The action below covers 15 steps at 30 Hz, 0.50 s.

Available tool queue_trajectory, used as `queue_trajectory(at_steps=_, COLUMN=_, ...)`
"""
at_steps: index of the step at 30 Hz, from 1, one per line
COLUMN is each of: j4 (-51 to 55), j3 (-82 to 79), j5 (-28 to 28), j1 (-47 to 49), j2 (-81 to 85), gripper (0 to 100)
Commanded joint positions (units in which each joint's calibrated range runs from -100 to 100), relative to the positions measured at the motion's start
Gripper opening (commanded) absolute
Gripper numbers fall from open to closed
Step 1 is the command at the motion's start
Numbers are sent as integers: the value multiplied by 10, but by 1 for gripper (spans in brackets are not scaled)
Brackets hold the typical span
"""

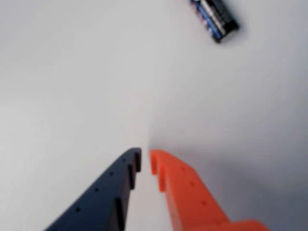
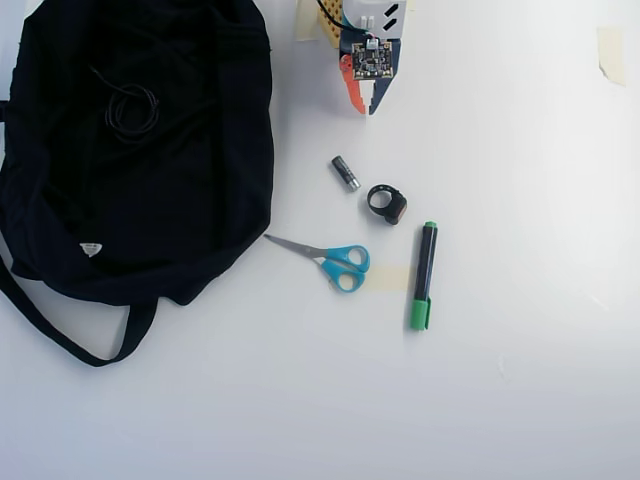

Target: Put the cable into the black bag

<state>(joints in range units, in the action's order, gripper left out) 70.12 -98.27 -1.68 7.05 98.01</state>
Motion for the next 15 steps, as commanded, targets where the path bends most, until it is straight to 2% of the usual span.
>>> queue_trajectory(at_steps=1, j4=21, j3=-12, j5=2, j1=1, j2=7, gripper=2)
queue_trajectory(at_steps=15, j4=21, j3=-11, j5=2, j1=-2, j2=8, gripper=2)
